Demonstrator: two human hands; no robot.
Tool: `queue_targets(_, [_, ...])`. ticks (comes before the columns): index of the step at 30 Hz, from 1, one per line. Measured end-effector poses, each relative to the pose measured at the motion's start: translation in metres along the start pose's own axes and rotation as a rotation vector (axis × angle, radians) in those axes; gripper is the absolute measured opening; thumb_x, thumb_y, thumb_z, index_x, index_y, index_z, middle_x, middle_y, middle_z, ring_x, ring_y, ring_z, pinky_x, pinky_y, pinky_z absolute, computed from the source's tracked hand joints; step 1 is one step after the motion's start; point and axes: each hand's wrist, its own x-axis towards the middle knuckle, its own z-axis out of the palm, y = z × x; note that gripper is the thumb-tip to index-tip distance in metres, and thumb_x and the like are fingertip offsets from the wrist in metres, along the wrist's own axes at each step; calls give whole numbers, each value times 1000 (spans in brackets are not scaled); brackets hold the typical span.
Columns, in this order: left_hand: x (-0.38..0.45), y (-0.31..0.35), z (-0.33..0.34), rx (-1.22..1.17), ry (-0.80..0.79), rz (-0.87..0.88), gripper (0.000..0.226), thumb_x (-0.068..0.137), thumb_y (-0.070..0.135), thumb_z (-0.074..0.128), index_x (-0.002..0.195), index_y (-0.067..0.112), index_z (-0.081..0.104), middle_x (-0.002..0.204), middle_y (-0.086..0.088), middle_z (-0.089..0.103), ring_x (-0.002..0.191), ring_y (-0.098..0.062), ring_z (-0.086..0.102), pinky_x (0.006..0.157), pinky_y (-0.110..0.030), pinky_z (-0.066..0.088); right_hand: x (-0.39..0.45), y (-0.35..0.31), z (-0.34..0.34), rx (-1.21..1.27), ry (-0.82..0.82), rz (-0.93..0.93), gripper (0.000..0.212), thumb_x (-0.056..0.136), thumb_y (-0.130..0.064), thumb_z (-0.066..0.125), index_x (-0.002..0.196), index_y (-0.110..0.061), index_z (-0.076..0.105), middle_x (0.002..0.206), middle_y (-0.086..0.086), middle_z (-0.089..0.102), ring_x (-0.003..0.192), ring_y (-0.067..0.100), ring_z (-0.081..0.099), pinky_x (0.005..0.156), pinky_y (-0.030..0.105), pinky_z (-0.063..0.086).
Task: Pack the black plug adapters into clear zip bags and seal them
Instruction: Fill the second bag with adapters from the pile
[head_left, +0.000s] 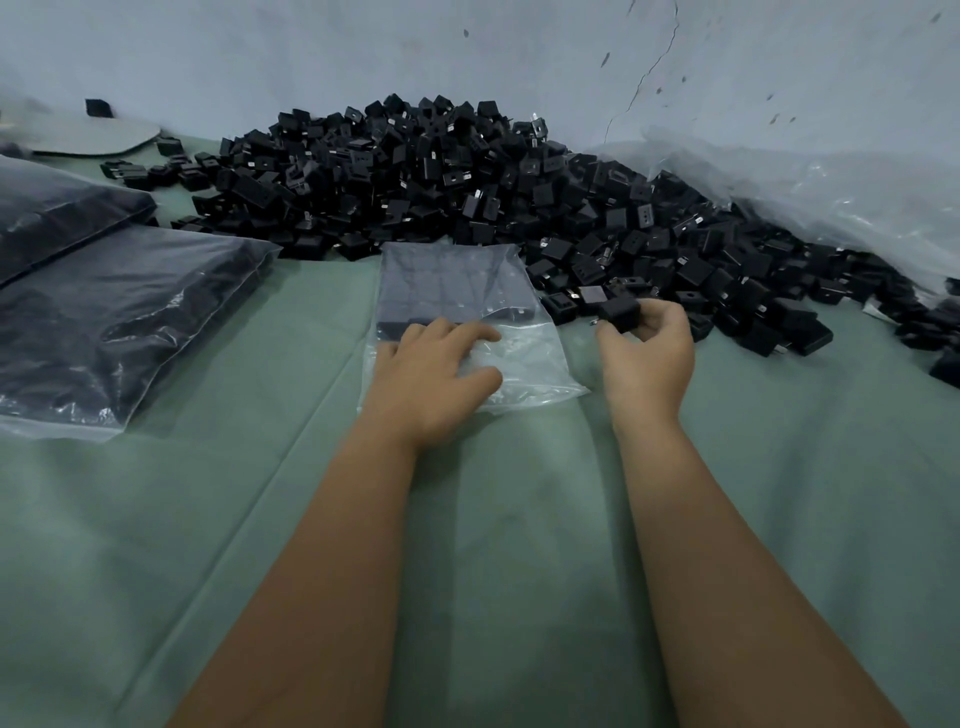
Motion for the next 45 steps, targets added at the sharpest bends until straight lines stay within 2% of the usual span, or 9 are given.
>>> queue_targets(6, [-2,-2,0,85,-52,109,75,67,60,60,138,46,38,111,16,52,111,-11,45,102,-35,31,-53,-23,-3,-212,-64,-491,40,75,-31,74,90,-31,37,87,-13,52,76,7,50,65,23,41])
queue_targets(10, [-1,-3,0,-64,75,103,26,79,27,65,95,45,55,93,14,66,96,-16,60,85,-41,50,-74,-33,5,-294,-317,-739,38,79,-30,73,103,-30,44,98,-7,57,80,10,53,63,27,47])
queue_targets(12, [0,-4,0,-112,114,80,23,80,15,58,88,36,63,90,11,68,91,-17,61,79,-41,52,-77,-33,8,-343,-388,-846,28,81,-30,70,104,-23,54,97,-5,55,79,12,54,60,33,52])
queue_targets(18, [6,-8,2,45,230,-66,25,82,23,62,104,23,73,106,5,66,99,-18,58,74,-29,41,-72,-29,6,-346,-493,-751,30,82,-19,68,111,-24,61,105,-2,50,82,15,56,67,39,55])
queue_targets(25, [6,-5,-1,-63,278,-179,14,88,27,57,80,25,69,77,2,67,78,-24,62,65,-34,48,-77,-39,-2,-194,-446,-842,24,78,-18,54,95,-14,70,92,2,54,70,13,54,53,34,50])
queue_targets(30, [3,0,-3,-73,348,-137,15,89,24,57,84,21,71,76,4,68,74,-20,62,68,-39,53,-79,-39,2,-422,-480,-888,19,82,-15,61,97,-14,72,91,4,56,67,17,54,49,34,49])
queue_targets(38, [2,1,-5,-36,456,-51,20,89,16,55,98,16,73,93,-2,70,85,-23,61,73,-41,51,-84,-44,9,-682,-523,-955,42,83,-9,62,125,-14,63,101,7,61,78,24,59,54,33,50])
queue_targets(42, [4,0,-5,-9,463,-30,20,88,19,59,100,18,74,97,-1,70,88,-21,61,75,-37,50,-86,-46,10,-762,-471,-957,27,70,-2,75,95,-9,69,84,6,64,68,24,60,52,26,38])
queue_targets(45, [2,1,-6,-18,488,10,17,87,22,62,96,20,75,92,4,71,85,-17,62,73,-34,50,-87,-48,10,-802,-481,-949,26,54,5,78,72,-9,64,71,6,63,64,25,60,54,27,41])
